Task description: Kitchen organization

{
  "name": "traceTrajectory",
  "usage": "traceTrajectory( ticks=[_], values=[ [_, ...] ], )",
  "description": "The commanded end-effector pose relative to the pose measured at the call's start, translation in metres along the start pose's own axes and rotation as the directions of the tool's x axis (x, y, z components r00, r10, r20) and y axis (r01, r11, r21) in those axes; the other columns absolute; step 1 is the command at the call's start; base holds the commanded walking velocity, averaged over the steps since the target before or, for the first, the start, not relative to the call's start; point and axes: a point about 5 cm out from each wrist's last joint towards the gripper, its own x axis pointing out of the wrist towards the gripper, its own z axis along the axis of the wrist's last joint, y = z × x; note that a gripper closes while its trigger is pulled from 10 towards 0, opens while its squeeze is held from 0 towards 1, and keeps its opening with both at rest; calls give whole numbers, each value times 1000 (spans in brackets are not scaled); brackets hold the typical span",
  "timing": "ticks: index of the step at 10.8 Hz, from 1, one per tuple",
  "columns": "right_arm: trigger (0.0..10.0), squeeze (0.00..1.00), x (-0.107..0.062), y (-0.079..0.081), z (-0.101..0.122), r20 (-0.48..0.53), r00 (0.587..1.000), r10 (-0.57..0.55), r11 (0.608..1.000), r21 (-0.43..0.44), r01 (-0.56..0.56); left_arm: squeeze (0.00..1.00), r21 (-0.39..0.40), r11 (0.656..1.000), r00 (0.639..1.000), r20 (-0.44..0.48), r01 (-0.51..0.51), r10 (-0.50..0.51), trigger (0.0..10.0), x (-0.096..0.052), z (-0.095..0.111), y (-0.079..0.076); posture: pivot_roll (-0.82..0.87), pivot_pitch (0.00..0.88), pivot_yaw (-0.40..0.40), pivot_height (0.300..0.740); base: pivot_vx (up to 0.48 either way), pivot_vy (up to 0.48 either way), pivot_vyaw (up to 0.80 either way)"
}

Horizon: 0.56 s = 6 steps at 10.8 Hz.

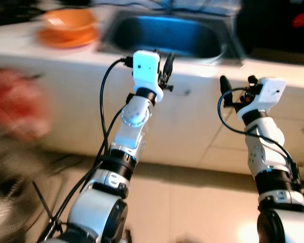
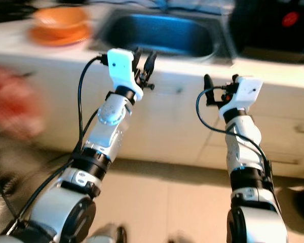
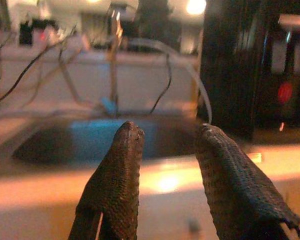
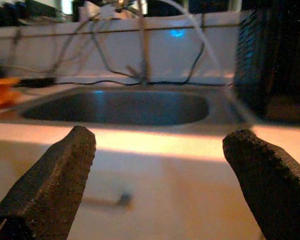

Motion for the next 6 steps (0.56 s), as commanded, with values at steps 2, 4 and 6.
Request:
traceTrajectory(
  ticks=[2,4,6],
  values=[
    [10000,0,-6,-6,-12,-47,999,-22,1000,6,22,0,-6,1000,994,-107,-8,8,10000,-16,-29,5,35,93,-24,740,0,0,0],
    [10000,0,-19,-6,-40,-159,987,-22,999,22,26,0,-6,999,969,-244,-50,47,10000,-40,-63,22,36,85,-26,740,0,0,0],
    [10000,0,-48,-8,-82,-335,941,-34,998,38,49,0,20,993,904,-412,-118,116,10000,-82,-103,47,34,78,-28,740,0,0,0]
  ],
)
